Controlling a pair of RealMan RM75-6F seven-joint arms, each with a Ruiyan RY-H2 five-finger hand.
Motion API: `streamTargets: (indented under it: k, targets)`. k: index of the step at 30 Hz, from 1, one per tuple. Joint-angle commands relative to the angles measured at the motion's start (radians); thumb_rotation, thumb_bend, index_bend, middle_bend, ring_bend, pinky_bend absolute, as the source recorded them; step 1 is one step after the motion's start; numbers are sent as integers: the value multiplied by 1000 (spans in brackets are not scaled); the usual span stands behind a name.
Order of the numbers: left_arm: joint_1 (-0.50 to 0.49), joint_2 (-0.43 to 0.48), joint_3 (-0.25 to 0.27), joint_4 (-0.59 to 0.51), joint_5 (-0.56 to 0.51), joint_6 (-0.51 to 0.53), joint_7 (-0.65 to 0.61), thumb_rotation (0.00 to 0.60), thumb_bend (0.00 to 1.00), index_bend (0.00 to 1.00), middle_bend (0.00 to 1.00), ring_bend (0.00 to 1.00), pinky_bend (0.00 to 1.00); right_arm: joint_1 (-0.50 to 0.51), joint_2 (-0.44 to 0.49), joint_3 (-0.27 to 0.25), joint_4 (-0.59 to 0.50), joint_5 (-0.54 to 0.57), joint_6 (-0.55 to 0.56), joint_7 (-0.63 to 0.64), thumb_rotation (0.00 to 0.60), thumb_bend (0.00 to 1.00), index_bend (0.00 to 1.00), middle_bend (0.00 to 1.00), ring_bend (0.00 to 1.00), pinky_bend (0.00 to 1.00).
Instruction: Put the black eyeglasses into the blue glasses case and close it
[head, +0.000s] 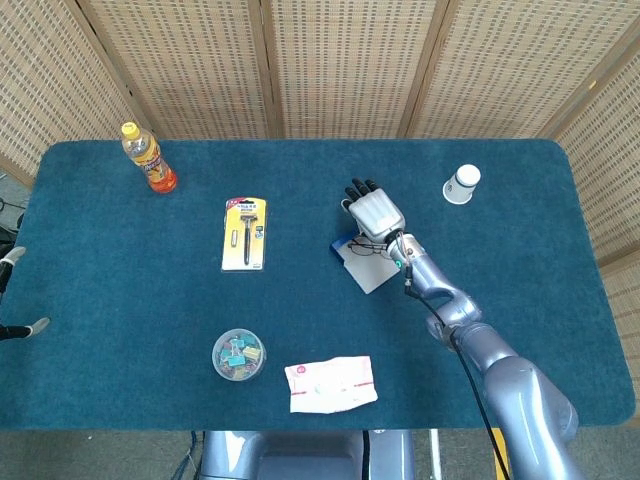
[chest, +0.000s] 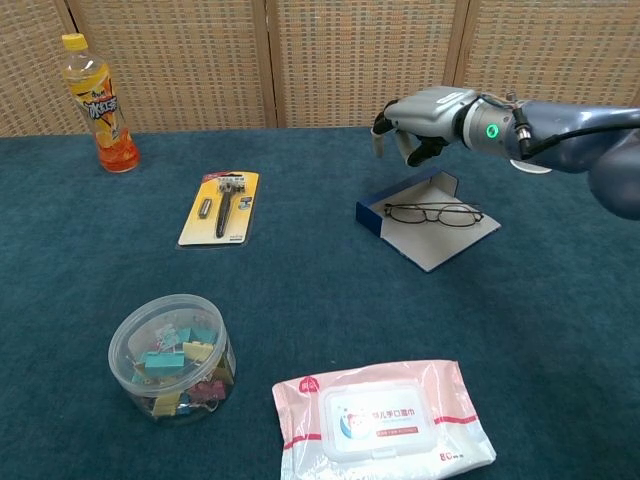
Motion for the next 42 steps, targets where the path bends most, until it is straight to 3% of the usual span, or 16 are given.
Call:
streamTargets:
  k: [1,8,13,18,28,32,35,36,38,41,42]
  targets:
    - [-1,-1,-1,2,-5,-3,1,600,0,0,0,0,0,22,-38,28,20,42,-72,-66,600,1000,320,172,54,133]
    - [-8,-5,-4,6,-20,-13,8,600,0,0,0,0,0,28,-55,23,65,64,-158,-119,600,1000,336,218,95,156]
    - [-11,-7,-3,4,-22,-15,16,600,0,0,0,0,0,15,-30,15,48,66,-172,-146,600,1000,412,303,198,213]
    - [-11,-9,0,-3,-14,-9,27,600,0,0,0,0,0,-34,51,-15,-44,54,-133,-238,600,1000,445,358,304,330]
    - [-11,-10,10,-18,18,1,44,600,0,0,0,0,0,-114,236,-11,-323,190,-169,-438,600,1000,445,373,385,413]
    - [-10,-10,13,-23,30,7,46,600,0,0,0,0,0,-150,279,-3,-409,224,-82,-495,600,1000,427,288,317,416]
    - [-9,-10,14,-26,36,12,47,600,0,0,0,0,0,-177,305,14,-469,225,1,-485,600,987,325,129,143,374]
    - [-9,-10,15,-26,37,12,47,600,0,0,0,0,0,-183,311,20,-482,222,24,-478,600,913,271,75,85,347]
    - [-9,-10,16,-28,39,13,48,600,0,0,0,0,0,-201,325,33,-511,211,85,-457,600,660,157,16,19,300]
    - [-10,-10,17,-29,43,12,48,600,0,0,0,0,0,-244,365,48,-580,189,188,-411,600,158,5,0,0,208]
    - [-11,-9,17,-30,44,10,48,600,0,0,0,0,0,-276,395,47,-628,192,221,-390,600,73,0,0,0,184]
